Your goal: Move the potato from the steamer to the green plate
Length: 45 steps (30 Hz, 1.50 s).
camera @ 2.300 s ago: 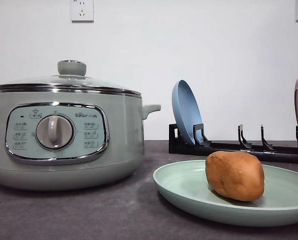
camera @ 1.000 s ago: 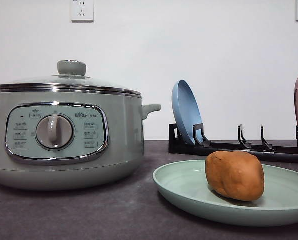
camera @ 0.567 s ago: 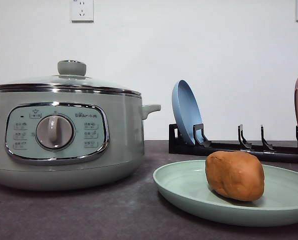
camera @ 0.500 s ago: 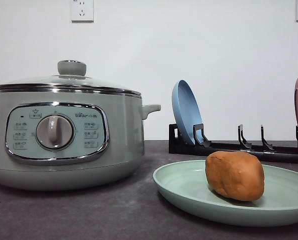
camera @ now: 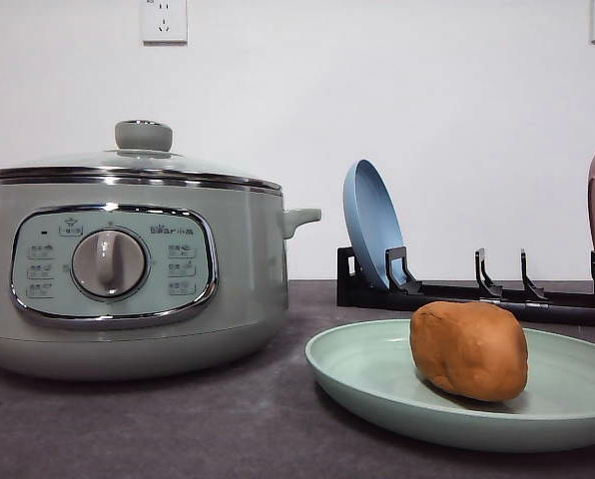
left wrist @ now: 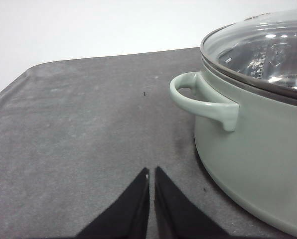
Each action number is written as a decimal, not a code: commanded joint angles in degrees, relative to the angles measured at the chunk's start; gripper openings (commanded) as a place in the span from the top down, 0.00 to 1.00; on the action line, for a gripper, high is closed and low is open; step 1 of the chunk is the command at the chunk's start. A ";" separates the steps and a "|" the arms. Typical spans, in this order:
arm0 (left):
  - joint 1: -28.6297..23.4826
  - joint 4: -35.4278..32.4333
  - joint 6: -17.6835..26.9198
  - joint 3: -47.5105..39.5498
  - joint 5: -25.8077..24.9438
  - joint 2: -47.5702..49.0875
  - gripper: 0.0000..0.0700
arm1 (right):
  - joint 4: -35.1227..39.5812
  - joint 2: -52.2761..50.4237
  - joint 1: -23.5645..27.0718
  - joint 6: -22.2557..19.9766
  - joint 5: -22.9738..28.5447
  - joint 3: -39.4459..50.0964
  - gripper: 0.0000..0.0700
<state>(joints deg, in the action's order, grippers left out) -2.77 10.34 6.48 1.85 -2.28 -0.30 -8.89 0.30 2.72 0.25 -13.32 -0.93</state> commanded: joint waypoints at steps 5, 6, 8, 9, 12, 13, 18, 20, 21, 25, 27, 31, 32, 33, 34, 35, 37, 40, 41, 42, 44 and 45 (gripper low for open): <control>-0.17 0.38 -0.33 -1.16 -0.02 0.13 0.98 | 0.04 -0.09 -0.02 0.59 -0.13 0.24 1.00; -0.17 0.38 -0.33 -1.16 -0.02 0.13 0.98 | 0.05 -0.09 -0.02 0.59 -0.13 0.24 1.00; -0.17 0.38 -0.33 -1.16 -0.02 0.11 0.98 | 0.05 -0.09 0.00 0.59 -0.13 0.24 1.00; -0.17 0.38 -0.33 -1.16 -0.02 0.11 0.98 | 0.05 -0.09 -0.01 0.59 -0.13 0.24 1.00; -0.17 0.38 -0.33 -1.16 -0.02 0.12 0.98 | 0.05 -0.09 0.00 0.59 -0.13 0.24 1.00; -0.17 0.38 -0.33 -1.16 -0.02 0.13 0.98 | 0.05 -0.09 -0.01 0.59 -0.13 0.24 1.00; -0.17 0.38 -0.33 -1.16 -0.02 0.13 0.98 | 0.05 -0.09 -0.02 0.59 -0.13 0.24 1.00; -0.17 0.38 -0.33 -1.16 -0.02 0.13 0.98 | 0.05 -0.09 -0.02 0.59 -0.13 0.24 1.00; -0.17 0.38 -0.33 -1.16 -0.02 0.12 0.98 | 0.05 -0.09 -0.02 0.59 -0.13 0.24 1.00; -0.17 0.38 -0.33 -1.16 -0.02 0.12 0.98 | 0.05 -0.09 -0.02 0.59 -0.13 0.24 1.00; -0.17 0.38 -0.33 -1.16 -0.02 0.11 0.98 | 0.04 -0.09 -0.01 0.59 -0.13 0.24 1.00; -0.17 0.38 -0.33 -1.16 -0.02 0.11 0.98 | 0.05 -0.09 -0.02 0.59 -0.13 0.24 1.00; -0.17 0.38 -0.33 -1.16 -0.02 0.11 0.98 | 0.05 -0.09 -0.02 0.58 -0.13 0.24 1.00; -0.17 0.38 -0.33 -1.16 -0.02 0.11 0.98 | 0.05 -0.09 -0.01 0.58 -0.13 0.24 1.00; -0.17 0.38 -0.33 -1.16 -0.02 0.11 0.98 | 0.05 -0.09 0.00 0.59 -0.13 0.24 1.00; -0.17 0.38 -0.33 -1.16 -0.02 0.11 0.98 | 0.05 -0.09 -0.01 0.59 -0.13 0.24 1.00; -0.17 0.38 -0.33 -1.16 -0.02 0.13 0.98 | 0.05 -0.09 -0.02 0.59 -0.13 0.24 1.00; -0.17 0.38 -0.33 -1.16 -0.02 0.12 0.98 | 0.05 -0.09 -0.01 0.59 -0.13 0.24 1.00; -0.17 0.38 -0.33 -1.16 -0.02 0.12 0.98 | 0.05 -0.09 -0.02 0.59 -0.13 0.24 1.00; -0.17 0.38 -0.33 -1.16 -0.02 0.11 0.98 | 0.05 -0.09 -0.02 0.59 -0.13 0.24 1.00; -0.17 0.38 -0.33 -1.16 -0.02 0.11 0.98 | 0.05 -0.09 -0.01 0.59 -0.13 0.24 1.00; -0.17 0.38 -0.33 -1.16 -0.02 0.11 0.98 | 0.05 -0.09 -0.02 0.59 -0.13 0.24 1.00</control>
<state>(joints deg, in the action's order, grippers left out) -2.76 10.33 6.48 1.85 -2.28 -0.30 -8.88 0.30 2.72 0.25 -13.32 -0.93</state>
